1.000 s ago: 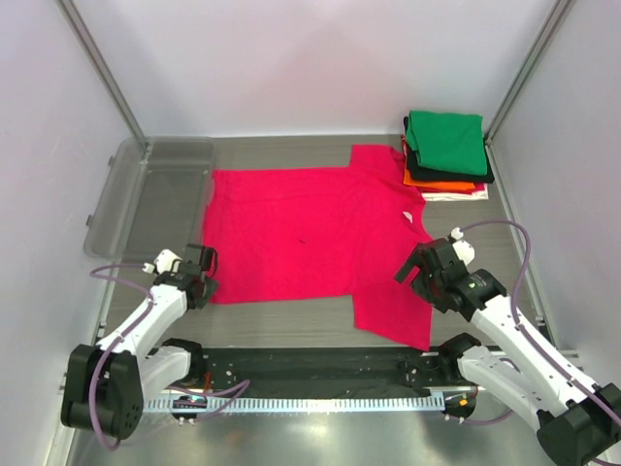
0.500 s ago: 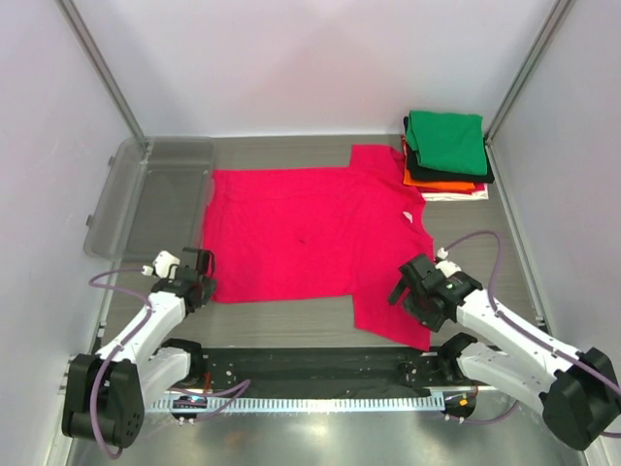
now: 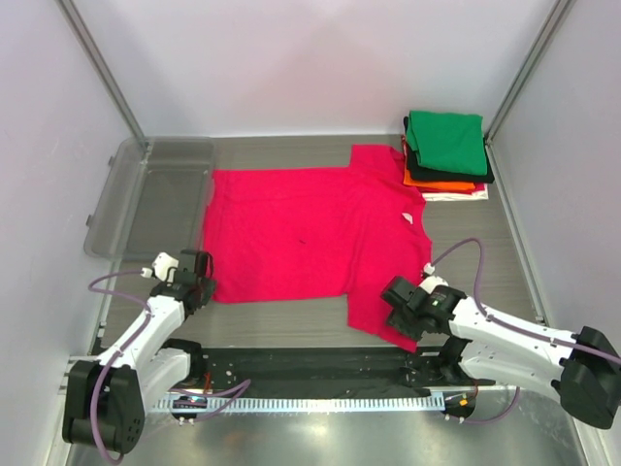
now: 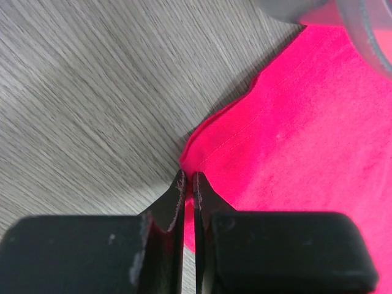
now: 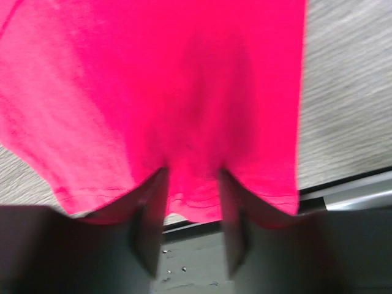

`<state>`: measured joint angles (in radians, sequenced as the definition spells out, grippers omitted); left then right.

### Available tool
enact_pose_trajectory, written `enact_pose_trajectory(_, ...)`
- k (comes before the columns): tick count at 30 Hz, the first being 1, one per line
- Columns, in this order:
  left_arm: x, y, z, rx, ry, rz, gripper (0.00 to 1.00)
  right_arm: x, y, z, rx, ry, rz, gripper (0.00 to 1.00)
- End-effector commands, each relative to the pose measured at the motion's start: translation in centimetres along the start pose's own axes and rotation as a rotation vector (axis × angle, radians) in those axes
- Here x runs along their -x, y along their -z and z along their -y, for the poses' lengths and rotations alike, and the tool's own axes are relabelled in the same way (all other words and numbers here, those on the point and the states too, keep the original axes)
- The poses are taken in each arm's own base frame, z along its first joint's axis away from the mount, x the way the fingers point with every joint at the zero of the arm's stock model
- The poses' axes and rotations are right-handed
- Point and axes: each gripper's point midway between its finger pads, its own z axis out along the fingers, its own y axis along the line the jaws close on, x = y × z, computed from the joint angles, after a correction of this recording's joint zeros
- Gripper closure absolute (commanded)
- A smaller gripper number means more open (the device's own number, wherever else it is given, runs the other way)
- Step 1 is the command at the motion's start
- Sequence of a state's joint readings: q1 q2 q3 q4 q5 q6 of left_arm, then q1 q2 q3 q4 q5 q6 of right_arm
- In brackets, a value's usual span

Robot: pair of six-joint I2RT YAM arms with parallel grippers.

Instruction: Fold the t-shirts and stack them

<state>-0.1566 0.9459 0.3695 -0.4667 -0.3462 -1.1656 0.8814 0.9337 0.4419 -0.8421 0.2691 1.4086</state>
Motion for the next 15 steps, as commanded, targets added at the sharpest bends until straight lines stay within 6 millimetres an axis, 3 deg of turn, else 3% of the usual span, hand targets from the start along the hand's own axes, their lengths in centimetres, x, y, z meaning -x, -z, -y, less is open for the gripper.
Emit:
enact_pose_trajectory(1, -0.6, -0.3, -1.0, 0.023, -0.021, -0.016, 0.98, -0.1, -0.8, 0.5, -0.02, -0.049, 0.015, 0.62)
enact_pose_trajectory(4, -0.5, -0.2, -1.0, 0.017, -0.018, -0.011, 0.98, 0.0, -0.5, 0.4, -0.004, -0.06, 0.021, 0.83)
enact_pose_trajectory(7, -0.4, 0.0, -0.9, 0.008, -0.015, -0.008, 0.99, 0.3, 0.0, 0.0, 0.031, -0.062, 0.03, 0.96)
enact_pose_trajectory(10, -0.1, 0.8, -0.7, -0.009, -0.017, -0.007, 0.99, 0.7, 1.0, -0.6, 0.056, -0.044, 0.035, 0.99)
enact_pose_trajectory(15, -0.2, 3.0, -0.6, -0.05, -0.021, -0.041, 1.0, 3.4, 5.2, -1.1, 0.075, -0.03, 0.114, 0.99)
